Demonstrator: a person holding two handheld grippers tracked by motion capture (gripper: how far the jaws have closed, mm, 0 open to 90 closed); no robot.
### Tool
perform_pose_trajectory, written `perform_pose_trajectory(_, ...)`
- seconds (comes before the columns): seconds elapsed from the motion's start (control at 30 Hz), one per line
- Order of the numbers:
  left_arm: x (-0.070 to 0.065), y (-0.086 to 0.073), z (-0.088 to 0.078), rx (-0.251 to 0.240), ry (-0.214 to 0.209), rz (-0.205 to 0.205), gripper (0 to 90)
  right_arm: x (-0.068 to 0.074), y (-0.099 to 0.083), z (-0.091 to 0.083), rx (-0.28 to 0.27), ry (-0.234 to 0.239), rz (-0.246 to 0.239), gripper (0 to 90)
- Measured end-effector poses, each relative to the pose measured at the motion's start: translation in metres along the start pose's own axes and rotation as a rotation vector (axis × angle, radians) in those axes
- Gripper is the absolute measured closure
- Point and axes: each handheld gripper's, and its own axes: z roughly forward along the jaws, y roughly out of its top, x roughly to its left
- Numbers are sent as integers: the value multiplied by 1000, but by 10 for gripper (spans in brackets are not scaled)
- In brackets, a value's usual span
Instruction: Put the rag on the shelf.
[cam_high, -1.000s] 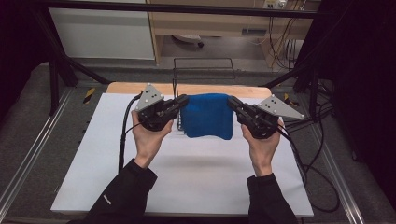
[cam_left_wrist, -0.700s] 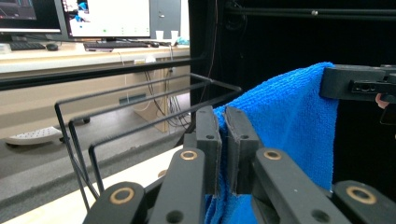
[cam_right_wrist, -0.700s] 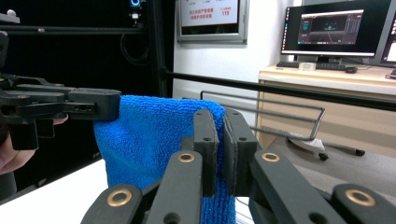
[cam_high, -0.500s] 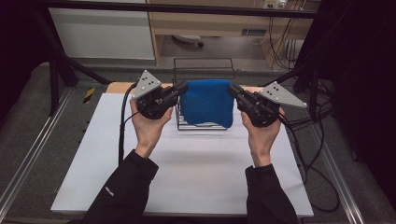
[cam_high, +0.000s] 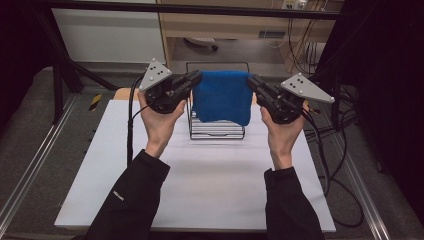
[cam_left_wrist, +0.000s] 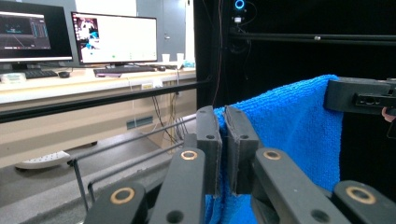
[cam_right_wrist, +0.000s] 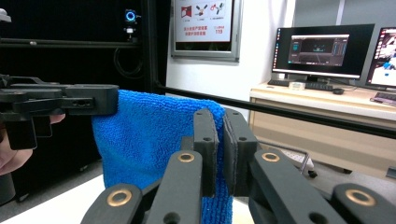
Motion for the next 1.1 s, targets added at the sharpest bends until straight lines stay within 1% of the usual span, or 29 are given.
perform_pose_trajectory(0.1,0,6,1,-9,5,6,851,-1,6,2,-9,-4,-4,855)
perform_pose_trajectory(0.27,3,14,3,-33,7,4,851,-2,14,5,-20,-11,-16,855)
perform_pose_trajectory(0.43,6,23,5,-38,17,16,851,-3,23,11,-31,-16,-25,855)
perform_pose_trajectory(0.67,9,36,9,-53,34,29,851,-6,34,18,-47,-23,-20,855)
perform_pose_trajectory(0.7,10,37,9,-46,40,40,851,-6,35,19,-47,-24,-23,855)
perform_pose_trajectory(0.77,11,39,11,-50,43,35,851,-7,36,22,-46,-28,-26,855)
perform_pose_trajectory(0.8,12,40,12,-44,42,40,851,-8,37,23,-44,-29,-28,855)
perform_pose_trajectory(0.93,14,44,15,-45,50,50,851,-13,40,29,-44,-33,-24,855)
perform_pose_trajectory(0.97,16,45,16,-52,48,41,851,-13,41,30,-46,-30,-21,855)
perform_pose_trajectory(1.03,19,47,16,-61,50,36,851,-15,42,33,-52,-29,-18,855)
perform_pose_trajectory(1.07,20,48,17,-67,40,23,851,-15,43,34,-54,-28,-21,855)
perform_pose_trajectory(1.1,22,49,18,-72,39,14,851,-15,44,35,-53,-28,-21,855)
